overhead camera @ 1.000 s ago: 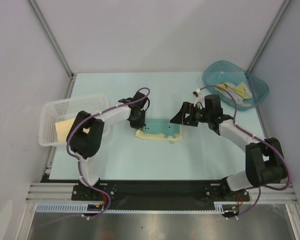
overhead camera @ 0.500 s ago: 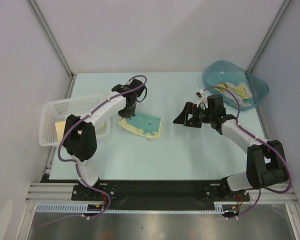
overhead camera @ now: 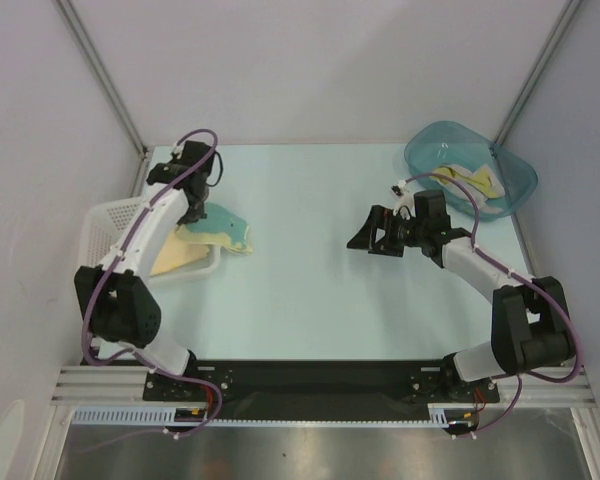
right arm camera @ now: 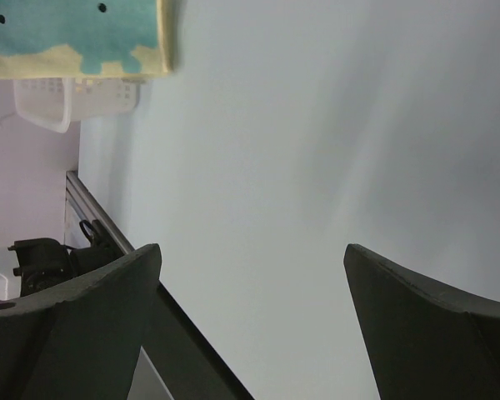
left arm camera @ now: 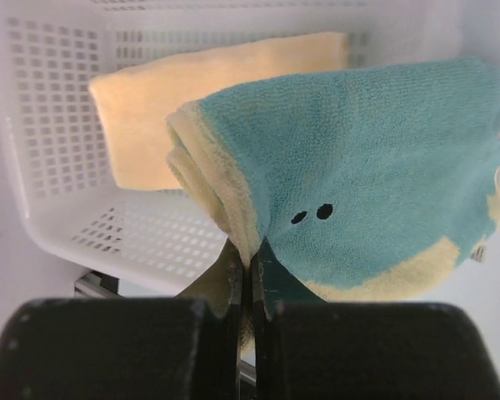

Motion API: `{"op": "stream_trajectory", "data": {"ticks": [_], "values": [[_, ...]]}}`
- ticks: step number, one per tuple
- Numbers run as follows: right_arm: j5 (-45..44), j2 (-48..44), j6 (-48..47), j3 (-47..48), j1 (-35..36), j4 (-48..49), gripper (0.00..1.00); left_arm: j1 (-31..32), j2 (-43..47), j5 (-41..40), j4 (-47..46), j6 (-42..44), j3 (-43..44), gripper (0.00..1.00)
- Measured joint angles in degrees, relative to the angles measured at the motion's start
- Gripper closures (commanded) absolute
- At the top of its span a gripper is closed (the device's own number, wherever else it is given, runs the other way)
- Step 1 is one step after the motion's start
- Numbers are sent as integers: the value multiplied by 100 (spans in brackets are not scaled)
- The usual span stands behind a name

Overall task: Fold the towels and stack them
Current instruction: Neatly place the folded towel into the bin

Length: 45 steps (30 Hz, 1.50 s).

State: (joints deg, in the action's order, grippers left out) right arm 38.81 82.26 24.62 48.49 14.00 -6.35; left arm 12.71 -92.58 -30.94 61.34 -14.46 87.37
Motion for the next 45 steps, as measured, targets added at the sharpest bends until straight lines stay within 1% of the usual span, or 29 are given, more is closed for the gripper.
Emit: {"op": "stream_trajectory", "data": {"ticks": [3,8,11,13,17,21,27,32,33,34,37,39,40,41,45], "values": [[0,24,-28,0,0,-4,0,-446,317,-52,-151,162,-411,100],[20,52,-68,0,-2,33,0,-1156,568,-66,-610,415,-1193,100],[72,118,-90,0,-22,68,0,-1493,682,-101,-813,544,-1445,100],[101,162,-109,0,-50,76,0,-1663,732,-195,-938,595,-1462,100],[142,181,-131,0,-103,98,0,-1832,793,-374,-1276,669,-1462,100],[221,184,-136,0,-129,109,0,-1871,732,-483,-1521,761,-1462,100],[223,184,-208,0,-157,105,0,-2006,192,-597,-1659,820,-1462,99],[221,184,-240,0,-190,103,0,-2151,-487,-844,-1521,833,-1268,73],[221,184,-240,0,-192,103,0,-2188,-660,-929,-1453,796,-1158,65],[221,184,-245,0,-192,103,0,-2227,-807,-1005,-1386,754,-1047,50],[210,184,-267,0,-201,85,0,-2304,-1137,-1298,-1152,588,-682,45],[190,184,-282,0,-201,68,0,-2317,-1200,-1414,-1008,501,-466,41],[168,184,-286,0,-201,61,0,-2319,-1202,-1443,-914,442,-337,36],[138,184,-293,0,-201,55,0,-2317,-1204,-1443,-817,402,-181,33],[-63,184,-323,4,-201,-44,0,-2223,-1115,-1318,-807,339,223,24]]}}
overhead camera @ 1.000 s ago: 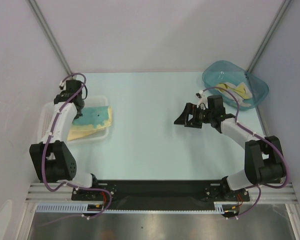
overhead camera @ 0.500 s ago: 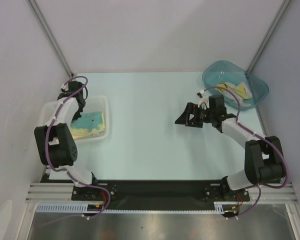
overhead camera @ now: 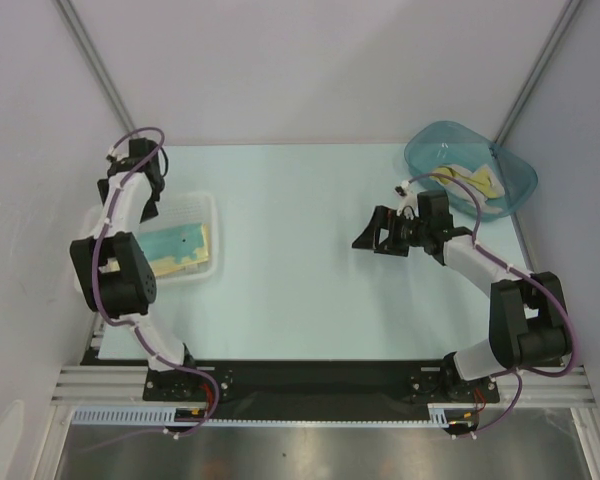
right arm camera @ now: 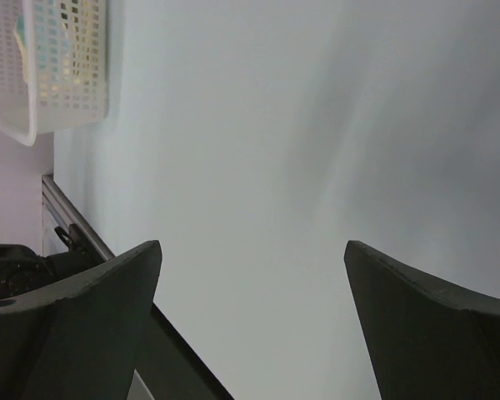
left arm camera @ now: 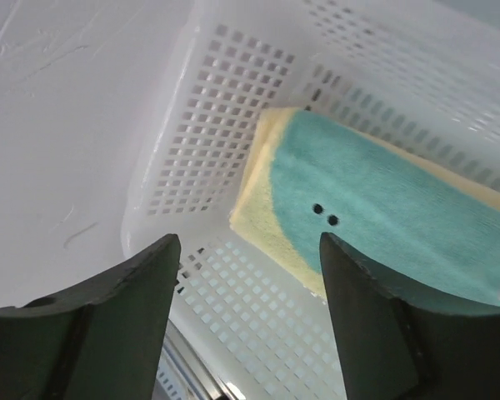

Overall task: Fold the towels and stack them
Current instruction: Neatly place the folded towel into the bin, then grab crumpled towel

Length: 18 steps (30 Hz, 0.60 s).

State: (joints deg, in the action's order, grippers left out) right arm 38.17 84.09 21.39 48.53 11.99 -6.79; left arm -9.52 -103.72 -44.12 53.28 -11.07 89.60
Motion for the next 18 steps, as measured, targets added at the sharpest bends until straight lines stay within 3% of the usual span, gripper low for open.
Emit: {"op": "stream_trajectory", "data": {"ticks": [5,8,9,10,11,14,18], "values": [[-675,-59,199,282,0,-378,0,719,422,588,-111,59,24,22],[-1381,-168,271,688,0,-710,0,1565,772,1060,-369,164,24,18],[-1711,-190,275,905,0,-828,0,1875,903,1224,-481,192,24,14],[-2055,-195,251,1169,-7,-951,0,2197,1032,1392,-588,225,24,3],[-2435,-179,210,1471,-20,-1078,0,2527,1167,1587,-688,271,22,0],[-3453,94,50,2594,-157,-1397,0,3314,1587,2247,-1054,289,-55,0],[-4350,675,-133,3687,-619,-1390,2,3832,2170,3110,-1556,304,-442,0]]}}
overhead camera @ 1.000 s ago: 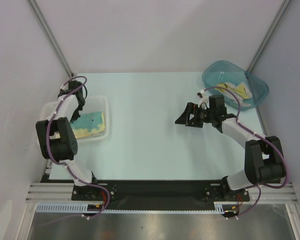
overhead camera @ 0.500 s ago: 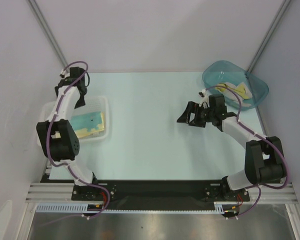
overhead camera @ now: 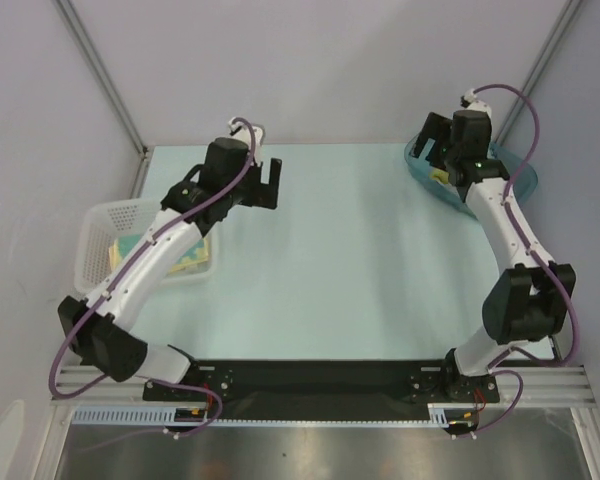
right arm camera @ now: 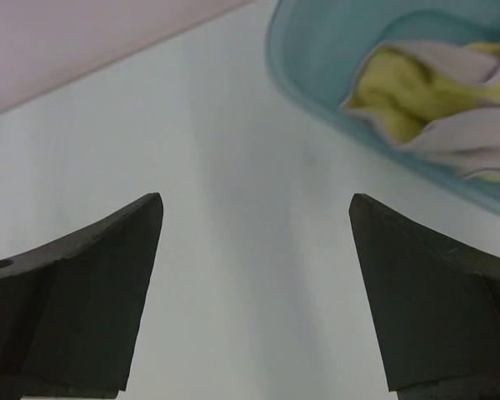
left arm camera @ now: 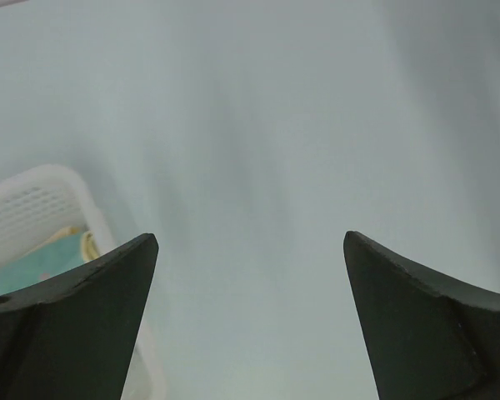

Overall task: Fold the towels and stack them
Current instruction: Grab crumpled towel

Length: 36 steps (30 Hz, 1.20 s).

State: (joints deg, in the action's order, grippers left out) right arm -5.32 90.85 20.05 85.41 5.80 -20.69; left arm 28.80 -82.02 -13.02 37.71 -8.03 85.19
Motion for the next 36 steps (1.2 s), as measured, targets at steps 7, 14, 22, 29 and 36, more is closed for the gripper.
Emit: {"op": "stream_trajectory", "data": {"ticks": [7,14,22,29,36], "values": [[-629,1384,-109,616,-929,-87,16,-44,634,1679,-774,-109,-1021,0],[-514,2603,39,909,-1617,-68,14,-46,651,2323,-949,-79,-1167,6],[151,3554,114,1532,-1869,455,94,-44,693,2446,-1051,-70,-1279,13],[459,3211,-271,1971,-2070,621,100,-44,669,2529,-1062,-79,-1279,13],[1370,1506,-579,2214,-2092,516,100,-46,669,2647,-1078,-105,-1281,9]]}}
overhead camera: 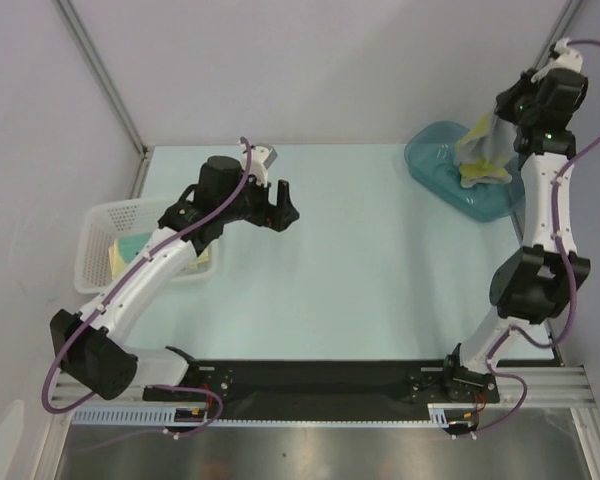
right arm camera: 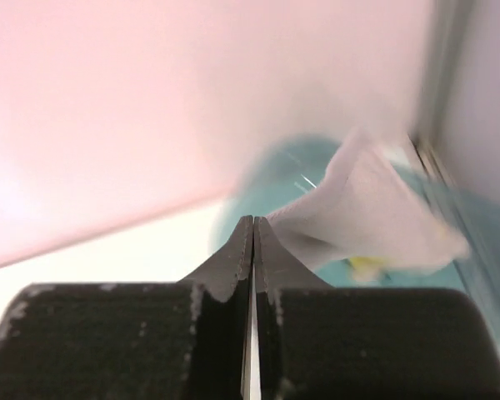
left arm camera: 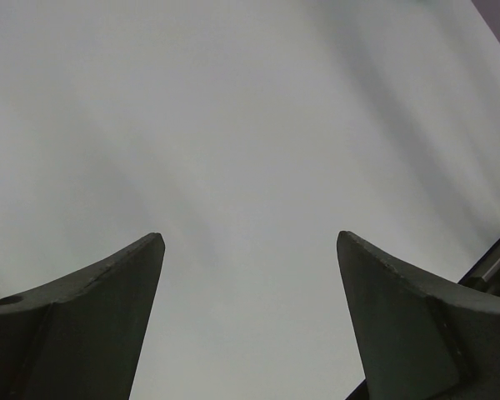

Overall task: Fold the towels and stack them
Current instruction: Grab crumpled towel, then move the towel to the center of the board

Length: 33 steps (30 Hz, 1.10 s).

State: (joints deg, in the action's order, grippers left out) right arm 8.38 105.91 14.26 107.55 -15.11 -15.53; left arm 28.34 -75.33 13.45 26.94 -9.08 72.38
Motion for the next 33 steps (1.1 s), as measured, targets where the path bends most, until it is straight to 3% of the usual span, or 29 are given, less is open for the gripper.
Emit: {"op": "stream_trajectory", "data": {"ticks": [7,10,14,17,20,21,25,28,33], "values": [[804,-1904,-203,87,1049,-286,100,0,238,85,-203,-120,-96,9],[1106,-2771,-116,-785,1665,-221,100,0,356,79,-232,-149,-96,9],[1427,-3952,240,-2892,2380,142,99,0,522,4,-232,-170,-157,9],[1696,-4299,586,-4461,2863,457,88,0,706,-153,-197,-247,-365,9],[1812,-4079,863,-5737,3530,592,60,0,798,-289,-140,-308,-566,10],[1794,-3971,863,-5952,3740,546,53,0,798,-321,-118,-339,-621,10],[1117,-3580,855,-5998,4487,-181,42,0,793,-356,-63,-455,-866,12],[352,-3532,955,-5558,4061,-579,42,2,761,-337,-66,-557,-940,12],[-756,-3250,1019,-5104,2474,-476,44,92,538,-225,-138,-647,-942,14]]}}
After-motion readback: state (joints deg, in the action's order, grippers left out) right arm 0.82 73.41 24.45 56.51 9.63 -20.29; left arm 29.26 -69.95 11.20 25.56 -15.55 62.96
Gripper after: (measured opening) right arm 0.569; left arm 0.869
